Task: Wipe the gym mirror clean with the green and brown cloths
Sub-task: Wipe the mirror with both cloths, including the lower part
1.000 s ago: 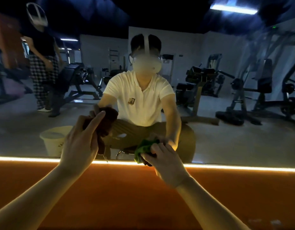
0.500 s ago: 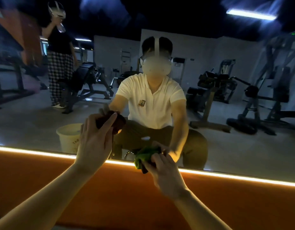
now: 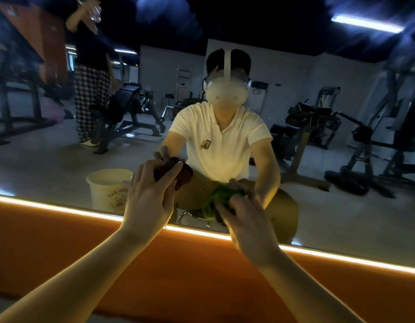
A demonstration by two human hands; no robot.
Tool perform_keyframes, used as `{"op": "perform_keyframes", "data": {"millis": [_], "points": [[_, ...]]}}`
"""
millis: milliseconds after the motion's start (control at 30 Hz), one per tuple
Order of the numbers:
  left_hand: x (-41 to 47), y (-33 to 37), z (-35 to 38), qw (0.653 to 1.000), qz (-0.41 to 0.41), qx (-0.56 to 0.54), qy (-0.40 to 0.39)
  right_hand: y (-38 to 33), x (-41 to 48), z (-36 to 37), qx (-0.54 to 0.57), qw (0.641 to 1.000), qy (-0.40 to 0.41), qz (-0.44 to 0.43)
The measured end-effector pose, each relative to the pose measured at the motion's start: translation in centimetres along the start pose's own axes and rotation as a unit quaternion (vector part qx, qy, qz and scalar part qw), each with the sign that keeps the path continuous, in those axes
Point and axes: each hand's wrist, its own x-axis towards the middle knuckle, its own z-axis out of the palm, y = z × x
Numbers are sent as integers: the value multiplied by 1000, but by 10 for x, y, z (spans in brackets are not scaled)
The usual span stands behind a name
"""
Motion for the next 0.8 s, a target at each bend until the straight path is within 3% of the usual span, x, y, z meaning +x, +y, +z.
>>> {"op": "perform_keyframes", "data": {"millis": [167,367,533,667,800], "points": [[1,3,1,1000,-1,-1,5,-3,12,-5,-18,992,91,84],[0,1,4,1000,-4,-6,17,-29,16,17,-20,999,14,-41],[2,-1,8,1000,6,5,29,30,-37,-25,-24,994,67,83],[1,2,9,999,1,-6,32,-5,-6,-17,41,979,96,173],[0,-7,6,999,16,-3,28,-61,54,13,63,988,82,112]]}}
